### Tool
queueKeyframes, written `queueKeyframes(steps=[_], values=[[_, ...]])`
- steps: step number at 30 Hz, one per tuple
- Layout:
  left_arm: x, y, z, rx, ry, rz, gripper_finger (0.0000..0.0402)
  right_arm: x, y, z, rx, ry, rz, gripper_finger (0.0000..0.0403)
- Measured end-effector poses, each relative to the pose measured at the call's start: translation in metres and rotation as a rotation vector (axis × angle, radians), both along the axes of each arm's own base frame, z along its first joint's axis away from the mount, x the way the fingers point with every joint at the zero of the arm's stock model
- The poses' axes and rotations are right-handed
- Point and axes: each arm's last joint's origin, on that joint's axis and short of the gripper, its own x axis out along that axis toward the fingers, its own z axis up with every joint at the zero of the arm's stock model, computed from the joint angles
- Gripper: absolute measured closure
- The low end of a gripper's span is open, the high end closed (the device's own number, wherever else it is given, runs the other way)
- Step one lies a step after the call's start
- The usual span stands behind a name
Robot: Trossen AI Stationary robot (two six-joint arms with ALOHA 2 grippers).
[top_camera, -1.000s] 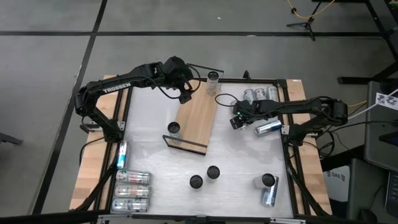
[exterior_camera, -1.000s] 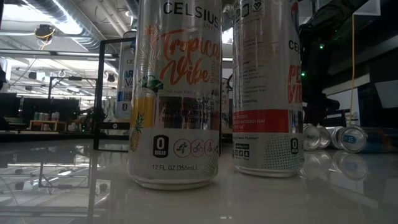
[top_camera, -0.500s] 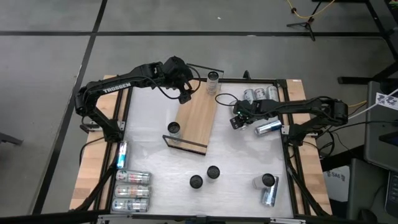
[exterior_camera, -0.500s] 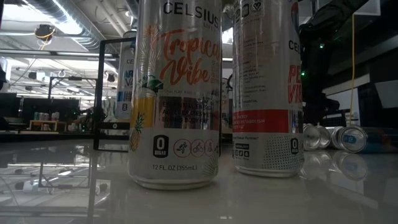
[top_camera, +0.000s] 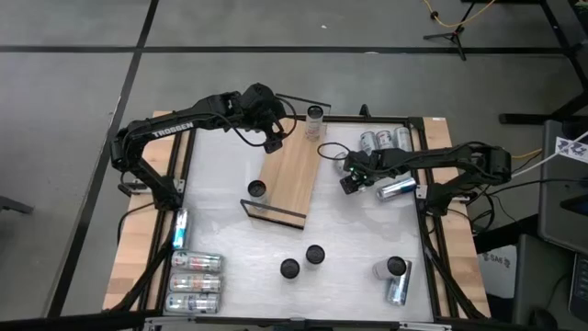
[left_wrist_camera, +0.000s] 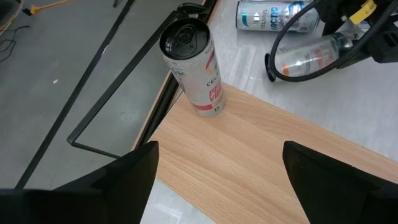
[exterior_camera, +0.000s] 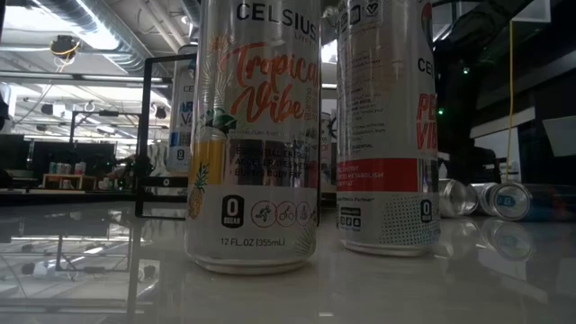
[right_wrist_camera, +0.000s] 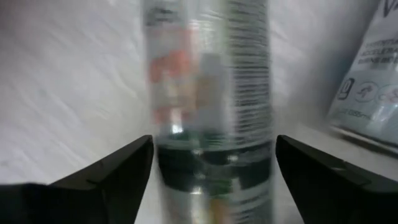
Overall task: Place canned beverage on shelf
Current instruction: Put the top right orange soda can on the shelf
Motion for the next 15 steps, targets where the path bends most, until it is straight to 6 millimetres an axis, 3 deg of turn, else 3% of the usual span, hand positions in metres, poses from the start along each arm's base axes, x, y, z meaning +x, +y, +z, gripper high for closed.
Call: queueKeyframes(steps=[15], values=[[0.0,-0.0001,0.0,0.0,0.0,0.0,0.0066,0.0019,-0.0015,-0.0014,-0.033,0.006,-0.007,0.0062]])
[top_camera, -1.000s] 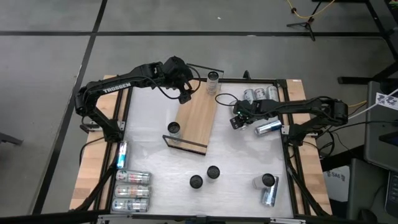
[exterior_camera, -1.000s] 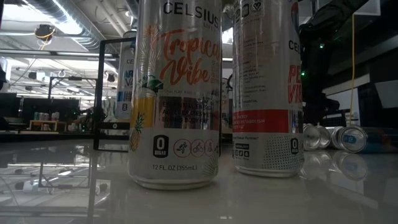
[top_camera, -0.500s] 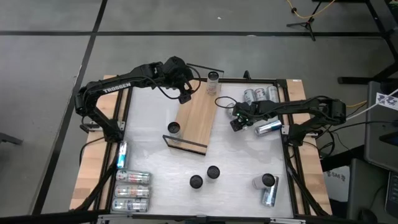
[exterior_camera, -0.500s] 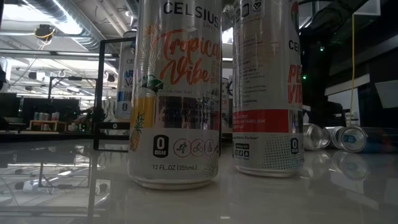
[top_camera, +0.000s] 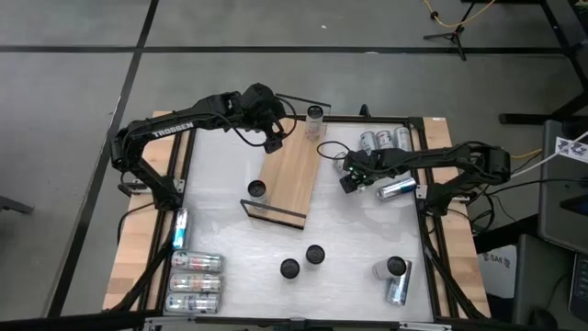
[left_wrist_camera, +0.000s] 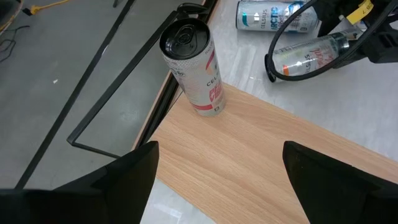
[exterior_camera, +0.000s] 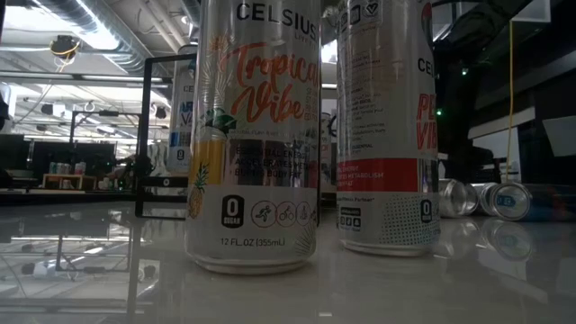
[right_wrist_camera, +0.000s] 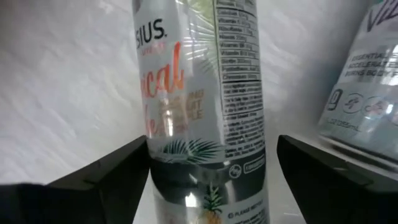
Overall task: Place canned beverage on shelf
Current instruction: Put the top right orange soda can on the shelf
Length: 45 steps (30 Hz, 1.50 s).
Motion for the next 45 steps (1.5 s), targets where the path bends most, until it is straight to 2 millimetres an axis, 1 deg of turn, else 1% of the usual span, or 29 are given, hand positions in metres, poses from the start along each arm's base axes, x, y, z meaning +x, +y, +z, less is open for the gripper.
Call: queueKeyframes(steps=[4,11,16,19,27,32,36,39,43,45], values=[[0.0,0.0,0.0,0.001,0.001,-0.001,0.0066,0.002,0.0,-0.007,0.02,0.027,0.003,0.0085],[0.0,0.0,0.0,0.016,0.012,-0.019,0.0066,0.006,-0.001,-0.01,0.017,0.016,0.023,0.0155],[-0.002,-0.001,0.002,0.03,0.021,-0.035,0.0066,0.012,-0.003,-0.01,-0.003,-0.04,0.048,0.0157],[-0.008,-0.003,0.008,0.034,0.007,-0.038,0.0066,0.015,-0.003,-0.007,-0.011,-0.086,0.058,0.0151],[-0.027,-0.012,0.029,0.055,-0.049,-0.043,0.0066,0.017,-0.003,0.02,-0.067,-0.259,0.111,0.0155],[-0.031,-0.015,0.035,0.036,-0.081,-0.077,0.0066,0.013,-0.002,0.043,-0.121,-0.376,0.148,0.0152],[-0.031,-0.016,0.035,0.01,-0.096,-0.116,0.0066,0.016,0.006,0.062,-0.204,-0.499,0.238,0.0152],[-0.03,-0.017,0.035,0.022,-0.09,-0.156,0.0066,0.025,0.016,0.072,-0.279,-0.598,0.352,0.0151],[-0.028,-0.02,0.037,0.023,-0.106,-0.176,0.0066,0.036,0.026,0.078,-0.391,-0.67,0.487,0.0151],[-0.027,-0.023,0.037,0.011,-0.117,-0.171,0.0066,0.039,0.027,0.077,-0.434,-0.663,0.517,0.0151]])
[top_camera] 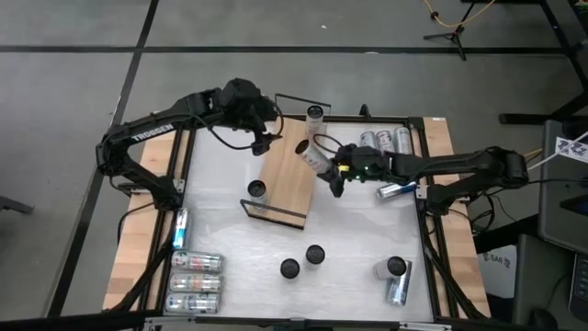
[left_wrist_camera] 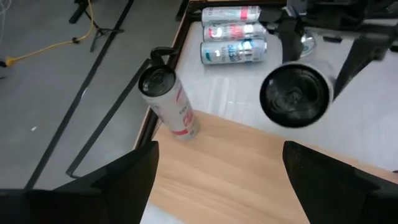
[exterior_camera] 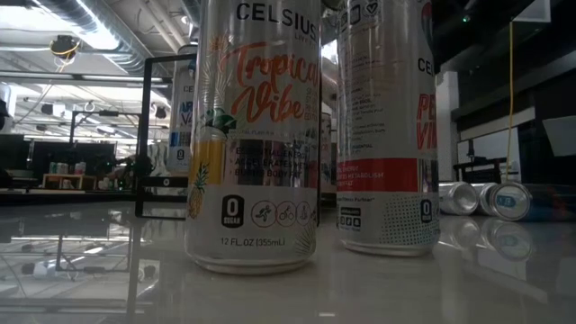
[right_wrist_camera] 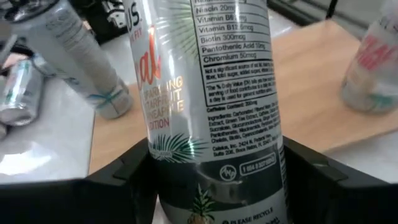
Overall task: Place canned beverage on shelf
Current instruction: Put the top right orange soda can on the shelf
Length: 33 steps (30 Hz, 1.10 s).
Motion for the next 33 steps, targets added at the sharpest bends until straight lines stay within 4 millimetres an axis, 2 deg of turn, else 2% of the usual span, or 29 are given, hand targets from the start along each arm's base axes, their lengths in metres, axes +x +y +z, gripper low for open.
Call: queueKeyframes(steps=[4,11,18,33], values=[[0.002,-0.005,0.0,-0.013,-0.008,-0.016,0.0066,0.006,0.0,0.0,-0.094,-0.014,0.037,0.0151],[0.007,-0.018,0.0,-0.098,-0.038,-0.142,0.0066,0.014,-0.001,-0.003,-0.217,-0.03,0.105,0.015],[0.011,-0.03,0.0,-0.11,-0.039,-0.189,0.0066,0.022,-0.002,0.001,-0.297,-0.1,0.134,0.015],[0.015,-0.036,0.003,-0.093,-0.076,-0.207,0.0066,0.024,-0.002,0.009,-0.323,-0.178,0.127,0.015]])
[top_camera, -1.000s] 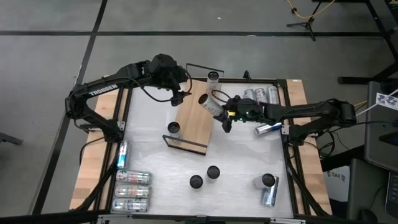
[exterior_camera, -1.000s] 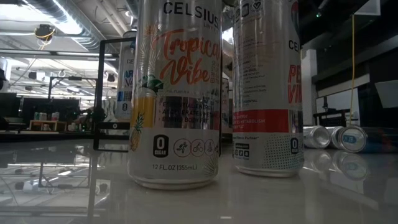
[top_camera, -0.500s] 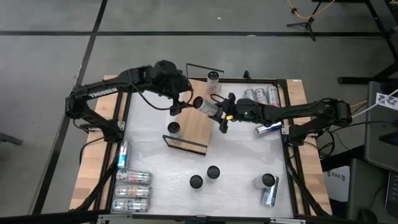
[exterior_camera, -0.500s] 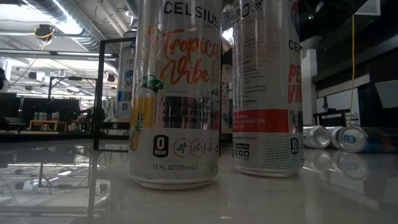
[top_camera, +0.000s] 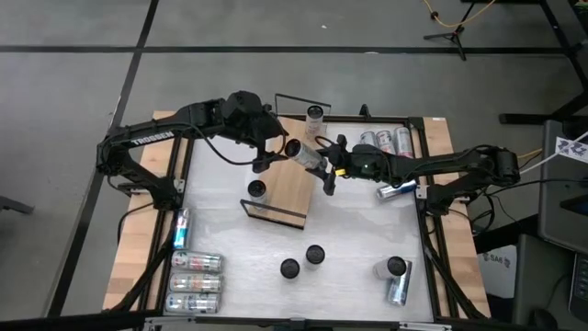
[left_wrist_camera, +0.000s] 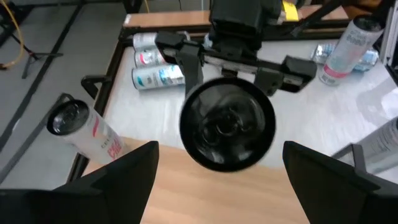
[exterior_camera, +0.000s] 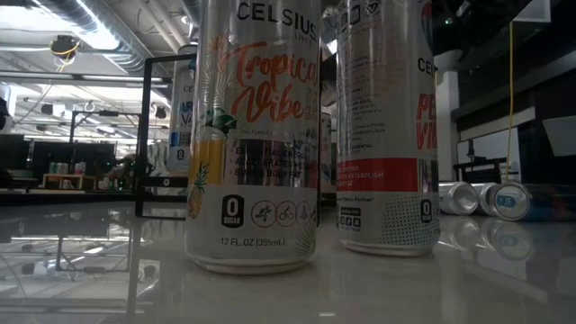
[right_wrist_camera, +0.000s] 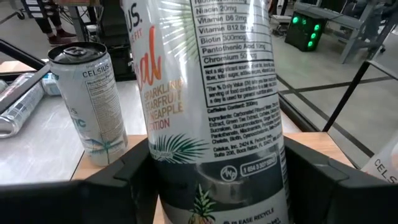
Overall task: Place canned beverage on shelf
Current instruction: Put the top right orange soda can on the shelf
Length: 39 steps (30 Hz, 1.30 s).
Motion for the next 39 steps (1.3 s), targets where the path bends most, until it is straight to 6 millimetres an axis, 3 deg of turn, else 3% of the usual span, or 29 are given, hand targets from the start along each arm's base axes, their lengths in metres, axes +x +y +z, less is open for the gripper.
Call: queueKeyframes(steps=[39], values=[[0.007,0.001,0.011,-0.057,-0.144,0.057,0.0066,0.001,0.0,0.006,0.001,-0.057,0.015,0.015]])
